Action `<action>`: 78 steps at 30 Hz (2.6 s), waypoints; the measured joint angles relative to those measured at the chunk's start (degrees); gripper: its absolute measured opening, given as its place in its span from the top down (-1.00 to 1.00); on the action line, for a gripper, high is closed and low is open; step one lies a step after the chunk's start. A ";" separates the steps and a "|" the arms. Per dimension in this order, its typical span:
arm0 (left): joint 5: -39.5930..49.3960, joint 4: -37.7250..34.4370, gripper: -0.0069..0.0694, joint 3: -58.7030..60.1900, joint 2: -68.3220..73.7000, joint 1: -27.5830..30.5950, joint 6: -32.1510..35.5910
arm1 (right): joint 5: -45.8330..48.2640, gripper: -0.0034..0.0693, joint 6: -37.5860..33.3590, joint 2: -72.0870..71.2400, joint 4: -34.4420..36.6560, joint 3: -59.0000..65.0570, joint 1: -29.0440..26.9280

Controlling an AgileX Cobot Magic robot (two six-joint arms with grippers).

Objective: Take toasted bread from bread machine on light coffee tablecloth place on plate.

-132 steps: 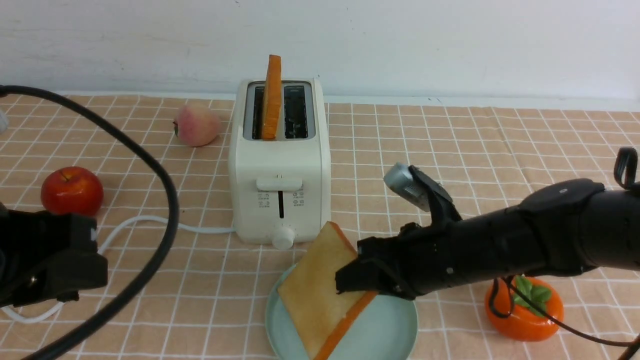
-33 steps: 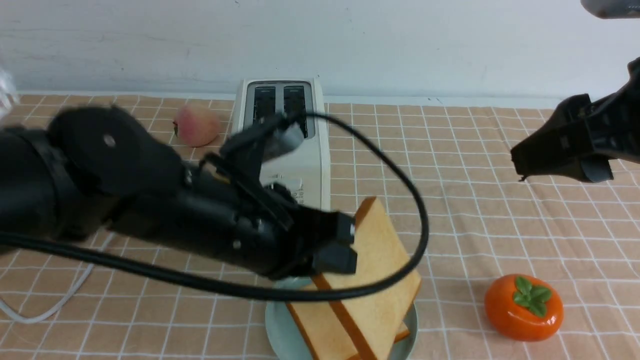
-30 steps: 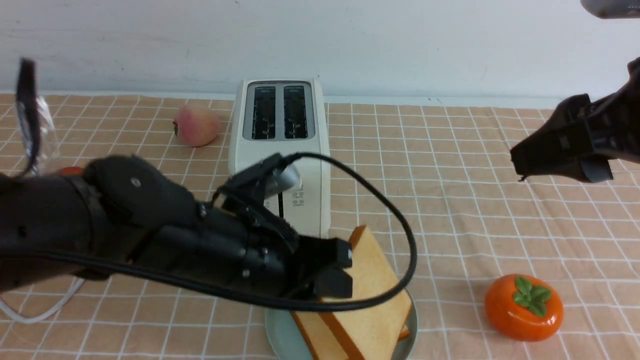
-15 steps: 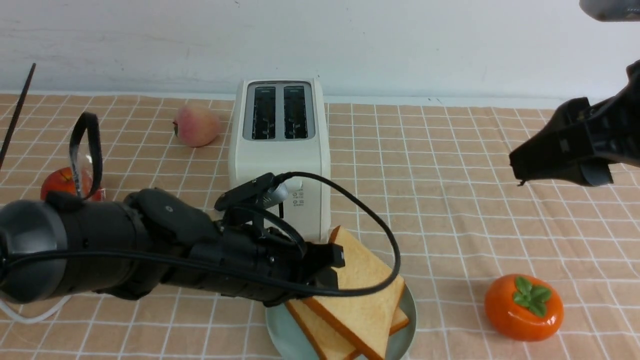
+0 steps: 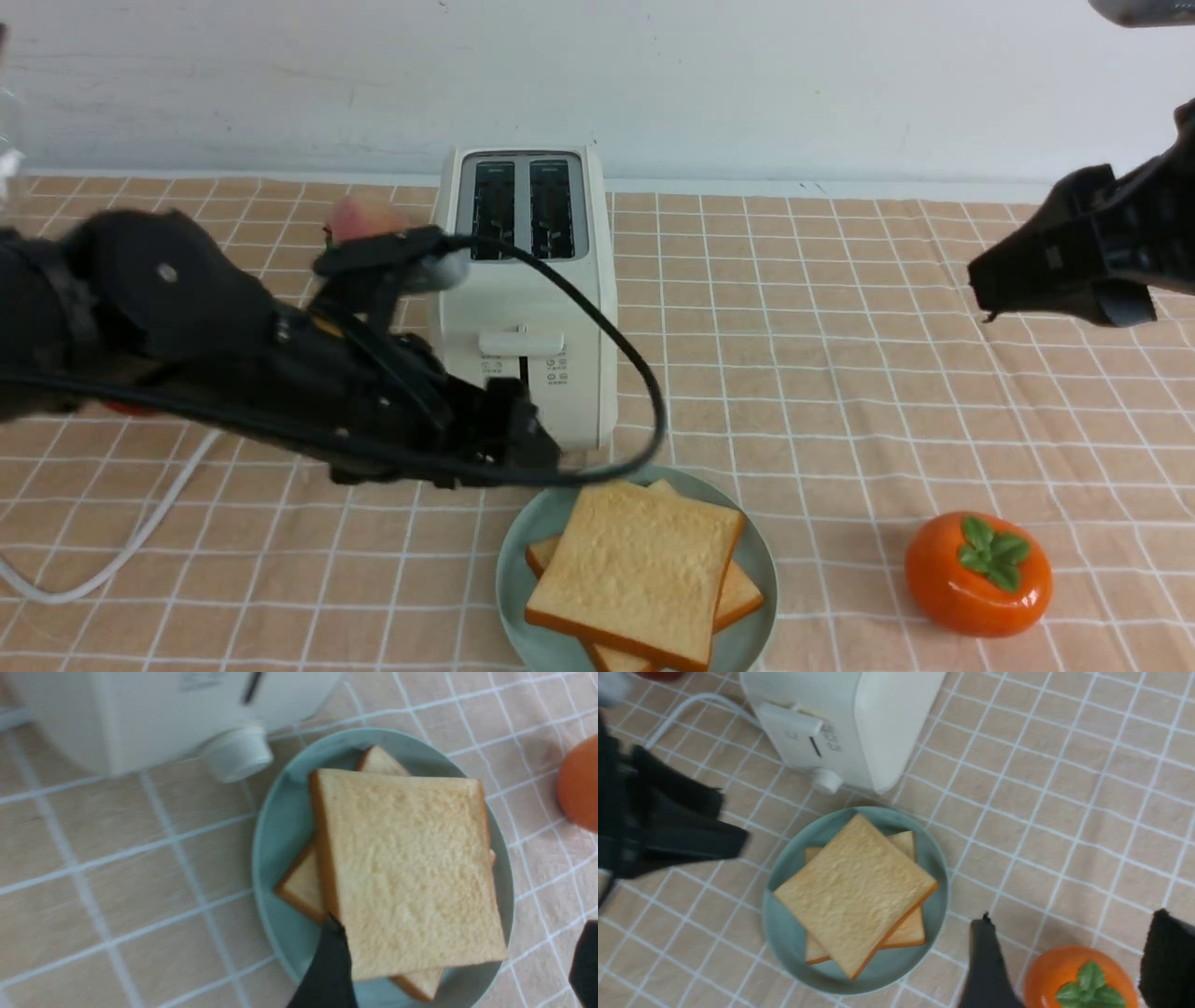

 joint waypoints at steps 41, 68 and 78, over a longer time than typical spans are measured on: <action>32.08 14.94 0.86 11.42 -71.14 2.52 -22.99 | -23.83 0.91 17.13 -58.04 -13.98 52.15 -6.67; 29.51 27.96 0.85 13.33 -71.23 2.52 -22.99 | -12.82 0.83 17.13 -59.84 -15.65 52.15 -6.67; -10.24 30.50 0.83 39.00 -77.97 4.14 -23.04 | -12.64 0.80 17.13 -59.85 -15.69 52.15 -6.67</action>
